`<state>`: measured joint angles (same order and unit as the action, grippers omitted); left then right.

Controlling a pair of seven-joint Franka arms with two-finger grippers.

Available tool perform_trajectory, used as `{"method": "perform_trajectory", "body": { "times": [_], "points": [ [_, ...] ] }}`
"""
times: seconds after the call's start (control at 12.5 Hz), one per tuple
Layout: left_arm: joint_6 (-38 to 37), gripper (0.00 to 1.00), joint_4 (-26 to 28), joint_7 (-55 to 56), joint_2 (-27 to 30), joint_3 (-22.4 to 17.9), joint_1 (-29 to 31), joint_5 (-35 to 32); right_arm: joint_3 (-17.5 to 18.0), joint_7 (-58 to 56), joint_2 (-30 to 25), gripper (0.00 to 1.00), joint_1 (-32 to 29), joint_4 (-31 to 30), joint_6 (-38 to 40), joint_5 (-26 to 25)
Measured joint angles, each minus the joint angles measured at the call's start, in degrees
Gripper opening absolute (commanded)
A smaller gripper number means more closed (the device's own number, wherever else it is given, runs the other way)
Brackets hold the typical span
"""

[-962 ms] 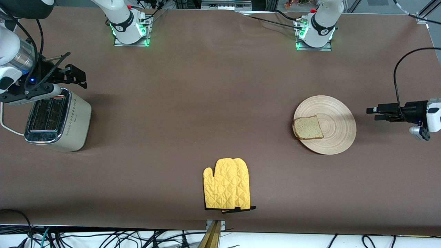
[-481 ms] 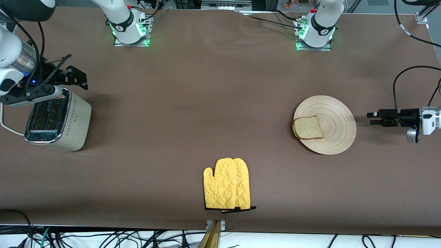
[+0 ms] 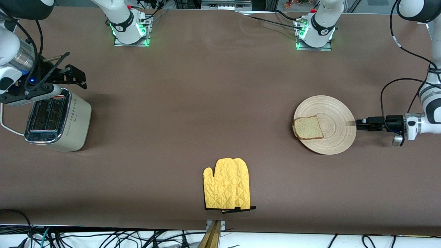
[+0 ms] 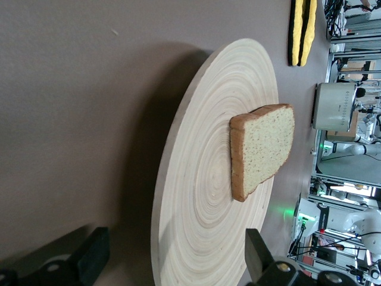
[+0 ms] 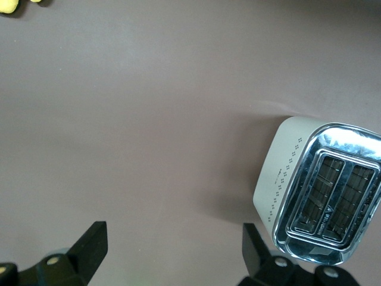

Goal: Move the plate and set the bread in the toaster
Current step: 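Lower the left gripper to the wooden plate's rim and grip it, then slide the wooden plate with the left gripper toward the toaster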

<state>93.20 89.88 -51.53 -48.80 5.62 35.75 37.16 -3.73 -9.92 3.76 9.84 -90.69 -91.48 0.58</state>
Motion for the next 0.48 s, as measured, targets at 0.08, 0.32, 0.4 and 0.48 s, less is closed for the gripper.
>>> {"method": "perform_trajectory", "body": {
  "times": [0.08, 0.32, 0.4, 0.48],
  "points": [
    [0.0, 0.83, 0.1, 0.0, -0.5, 0.2, -0.1, 0.0, 0.0, 0.0, 0.0, 1.00, 0.0, 0.0, 0.0, 0.0],
    [0.0, 0.08, 0.4, 0.0, -0.9, 0.5, -0.2, 0.1, -0.2, -0.7, 0.0, 1.00, 0.0, 0.0, 0.0, 0.0],
    [0.0, 0.00, 0.4, 0.0, -1.0, 0.5, -0.3, 0.1, -0.2, -1.1, 0.0, 1.00, 0.0, 0.0, 0.0, 0.0],
    [0.0, 0.00, 0.4, -0.1, -1.0, 0.6, -0.6, 0.1, -0.3, -1.3, 0.0, 1.00, 0.0, 0.0, 0.1, 0.0]
  ]
}}
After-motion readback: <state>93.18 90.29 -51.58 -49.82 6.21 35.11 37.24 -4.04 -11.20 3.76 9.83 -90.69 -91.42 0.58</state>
